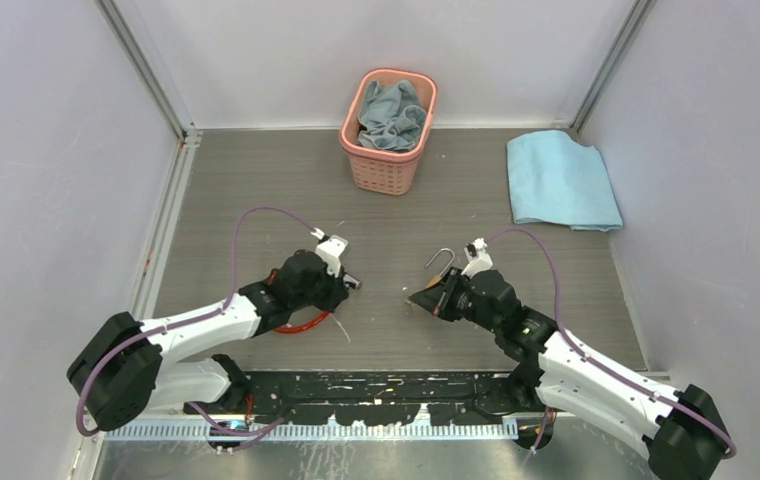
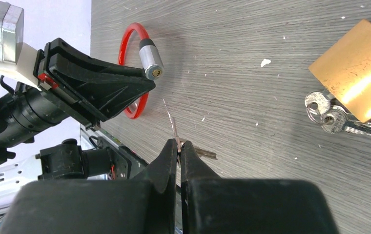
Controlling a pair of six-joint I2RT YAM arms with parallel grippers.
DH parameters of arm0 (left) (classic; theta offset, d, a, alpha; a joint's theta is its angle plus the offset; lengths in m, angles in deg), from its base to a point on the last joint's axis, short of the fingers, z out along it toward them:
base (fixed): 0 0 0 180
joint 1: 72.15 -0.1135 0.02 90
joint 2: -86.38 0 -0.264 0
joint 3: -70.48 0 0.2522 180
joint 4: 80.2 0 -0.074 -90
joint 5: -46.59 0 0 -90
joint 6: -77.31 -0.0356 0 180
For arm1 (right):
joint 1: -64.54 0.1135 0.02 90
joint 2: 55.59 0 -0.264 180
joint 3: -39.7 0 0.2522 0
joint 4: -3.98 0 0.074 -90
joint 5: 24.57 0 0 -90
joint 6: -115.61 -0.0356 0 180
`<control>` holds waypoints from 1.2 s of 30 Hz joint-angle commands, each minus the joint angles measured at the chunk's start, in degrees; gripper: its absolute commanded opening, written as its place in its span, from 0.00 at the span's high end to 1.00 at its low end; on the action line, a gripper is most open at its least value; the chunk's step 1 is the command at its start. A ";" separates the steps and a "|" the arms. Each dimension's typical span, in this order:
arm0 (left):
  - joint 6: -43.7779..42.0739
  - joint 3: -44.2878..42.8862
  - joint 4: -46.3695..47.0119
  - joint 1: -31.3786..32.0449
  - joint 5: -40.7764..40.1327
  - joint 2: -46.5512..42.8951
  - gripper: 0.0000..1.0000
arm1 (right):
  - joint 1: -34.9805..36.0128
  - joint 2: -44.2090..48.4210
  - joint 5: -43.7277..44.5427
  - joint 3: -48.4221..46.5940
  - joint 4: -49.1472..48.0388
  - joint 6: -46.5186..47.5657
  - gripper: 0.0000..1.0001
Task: Unlock with the key
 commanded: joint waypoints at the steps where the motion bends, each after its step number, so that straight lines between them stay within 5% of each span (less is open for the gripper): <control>1: 0.65 -0.58 4.58 -0.02 -1.33 -1.30 1.00 | 0.27 -1.95 -0.80 -0.17 -8.19 -1.72 0.99; 36: 1.39 1.52 5.70 0.03 -2.14 -4.81 1.00 | 7.56 -33.10 2.15 -7.58 -30.98 -7.84 0.99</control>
